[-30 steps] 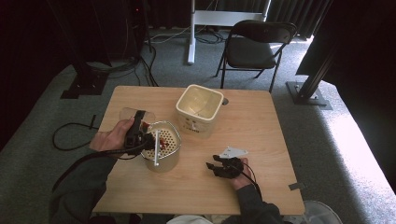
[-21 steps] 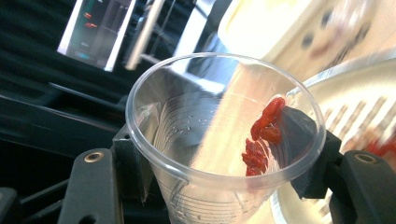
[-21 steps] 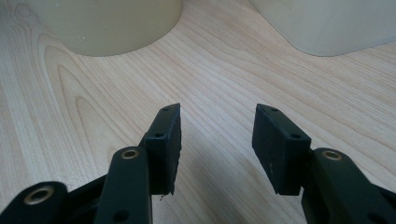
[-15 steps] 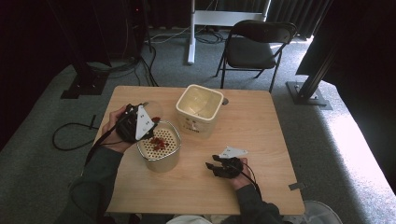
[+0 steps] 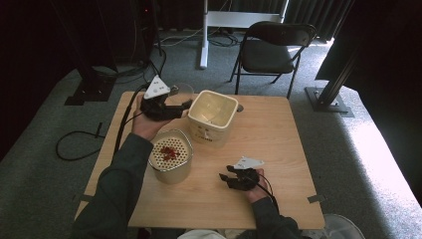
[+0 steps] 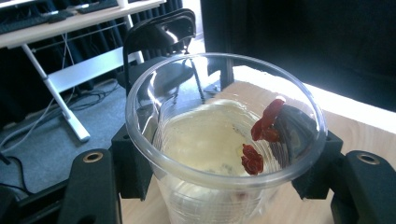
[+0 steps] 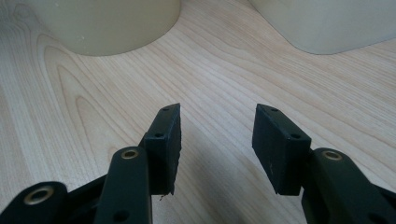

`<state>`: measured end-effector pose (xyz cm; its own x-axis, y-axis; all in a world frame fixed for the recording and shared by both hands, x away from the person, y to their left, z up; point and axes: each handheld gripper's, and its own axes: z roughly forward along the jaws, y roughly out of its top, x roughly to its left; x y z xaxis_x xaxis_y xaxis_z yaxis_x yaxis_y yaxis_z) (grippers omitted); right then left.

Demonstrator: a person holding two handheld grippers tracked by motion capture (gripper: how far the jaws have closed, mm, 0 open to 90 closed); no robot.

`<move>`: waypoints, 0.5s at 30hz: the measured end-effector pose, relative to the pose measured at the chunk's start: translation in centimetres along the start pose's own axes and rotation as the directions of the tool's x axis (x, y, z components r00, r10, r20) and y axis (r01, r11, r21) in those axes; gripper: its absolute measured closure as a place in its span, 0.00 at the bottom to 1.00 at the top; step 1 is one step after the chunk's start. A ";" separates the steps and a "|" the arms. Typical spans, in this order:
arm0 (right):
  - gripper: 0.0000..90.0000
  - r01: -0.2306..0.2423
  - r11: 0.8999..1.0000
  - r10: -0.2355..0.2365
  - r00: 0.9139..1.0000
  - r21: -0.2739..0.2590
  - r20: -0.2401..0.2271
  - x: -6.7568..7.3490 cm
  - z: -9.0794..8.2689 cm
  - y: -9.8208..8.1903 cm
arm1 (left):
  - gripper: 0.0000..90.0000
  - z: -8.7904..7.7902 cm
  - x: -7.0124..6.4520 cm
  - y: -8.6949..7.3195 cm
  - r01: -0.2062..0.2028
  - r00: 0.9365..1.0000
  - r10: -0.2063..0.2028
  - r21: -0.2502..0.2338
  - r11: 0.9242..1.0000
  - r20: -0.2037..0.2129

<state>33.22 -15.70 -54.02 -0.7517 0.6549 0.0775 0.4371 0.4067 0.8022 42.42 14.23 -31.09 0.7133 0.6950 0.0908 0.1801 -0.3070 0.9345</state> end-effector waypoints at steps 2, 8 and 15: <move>0.57 0.001 1.000 -0.001 1.000 0.002 0.000 0.1 0.0 0.0 | 0.39 1.6 0.4 0.3 0.033 0.999 -0.033 -0.003 0.999 -0.015; 0.57 -0.001 1.000 0.001 1.000 -0.001 -0.002 0.0 0.0 0.0 | 0.37 5.8 1.5 -0.5 0.136 0.991 -0.136 0.005 0.991 -0.013; 0.57 -0.002 1.000 0.002 1.000 -0.001 -0.005 0.1 0.0 0.0 | 0.36 8.8 1.5 -1.7 0.179 0.984 -0.177 0.070 0.981 -0.032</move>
<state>33.13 -15.66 -54.02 -0.7535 0.6523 0.0824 0.4383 0.4049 0.8025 49.16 10.09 -35.54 0.6480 0.7589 -0.0650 0.3521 -0.2227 0.9091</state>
